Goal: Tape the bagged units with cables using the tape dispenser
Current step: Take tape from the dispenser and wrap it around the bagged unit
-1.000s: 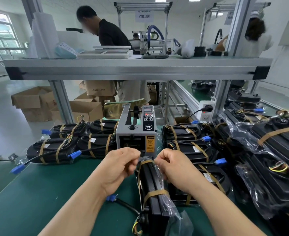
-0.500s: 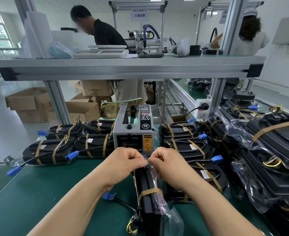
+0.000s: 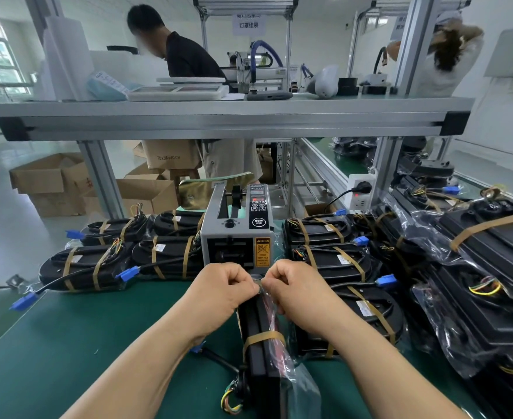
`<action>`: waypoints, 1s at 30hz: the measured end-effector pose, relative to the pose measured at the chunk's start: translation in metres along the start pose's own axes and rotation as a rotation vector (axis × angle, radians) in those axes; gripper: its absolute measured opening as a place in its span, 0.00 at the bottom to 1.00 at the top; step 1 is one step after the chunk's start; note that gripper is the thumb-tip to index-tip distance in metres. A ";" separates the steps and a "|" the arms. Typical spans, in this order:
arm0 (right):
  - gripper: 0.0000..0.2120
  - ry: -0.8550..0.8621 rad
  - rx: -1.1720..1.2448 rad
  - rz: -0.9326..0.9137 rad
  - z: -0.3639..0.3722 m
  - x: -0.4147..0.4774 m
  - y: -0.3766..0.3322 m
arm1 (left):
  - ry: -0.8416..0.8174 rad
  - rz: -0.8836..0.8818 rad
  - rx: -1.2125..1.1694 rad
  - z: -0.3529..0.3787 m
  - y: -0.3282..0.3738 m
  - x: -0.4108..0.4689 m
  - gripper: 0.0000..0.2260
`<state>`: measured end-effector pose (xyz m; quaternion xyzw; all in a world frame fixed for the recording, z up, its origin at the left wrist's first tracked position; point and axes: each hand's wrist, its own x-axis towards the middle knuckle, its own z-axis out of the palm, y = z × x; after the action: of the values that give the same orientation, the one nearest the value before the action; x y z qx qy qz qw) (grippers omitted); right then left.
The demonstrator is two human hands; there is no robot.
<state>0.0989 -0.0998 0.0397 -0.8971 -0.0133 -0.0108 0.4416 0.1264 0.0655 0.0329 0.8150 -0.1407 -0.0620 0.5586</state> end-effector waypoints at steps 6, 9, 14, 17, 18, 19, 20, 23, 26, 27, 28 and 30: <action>0.07 -0.008 -0.001 -0.002 -0.001 -0.002 -0.002 | 0.020 -0.023 0.020 0.001 -0.002 -0.001 0.10; 0.07 -0.011 0.009 0.004 -0.001 -0.002 -0.003 | 0.035 -0.018 0.057 0.002 -0.001 -0.002 0.09; 0.07 -0.015 0.008 0.016 -0.002 -0.002 -0.003 | 0.126 -0.019 0.087 0.007 -0.004 -0.005 0.06; 0.08 -0.016 0.031 0.022 -0.002 -0.001 0.000 | 0.202 -0.085 0.022 0.012 -0.006 -0.007 0.09; 0.08 -0.019 0.045 0.022 -0.003 -0.001 0.001 | 0.214 -0.114 -0.020 0.014 -0.006 -0.007 0.10; 0.08 -0.025 0.062 0.021 -0.003 -0.001 0.002 | 0.228 -0.137 -0.054 0.017 -0.005 -0.007 0.09; 0.08 -0.031 0.077 0.019 -0.002 0.000 0.003 | 0.244 -0.154 -0.082 0.020 -0.005 -0.007 0.08; 0.08 -0.024 0.078 0.008 -0.002 0.002 0.004 | 0.305 -0.201 -0.189 0.027 -0.002 -0.006 0.07; 0.09 -0.017 0.101 0.009 -0.001 0.002 0.006 | 0.301 -0.227 -0.248 0.029 0.000 -0.007 0.08; 0.09 -0.021 0.113 0.017 -0.001 0.002 0.007 | 0.283 -0.236 -0.243 0.027 0.001 -0.008 0.08; 0.09 -0.025 0.121 0.026 -0.001 0.001 0.007 | 0.254 -0.246 -0.241 0.025 0.003 -0.009 0.08; 0.09 -0.034 0.131 0.042 -0.003 0.001 0.007 | 0.172 -0.268 -0.236 0.021 0.006 -0.012 0.11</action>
<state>0.0998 -0.1065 0.0356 -0.8664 -0.0026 0.0147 0.4991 0.1082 0.0481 0.0299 0.7578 0.0254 -0.0818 0.6469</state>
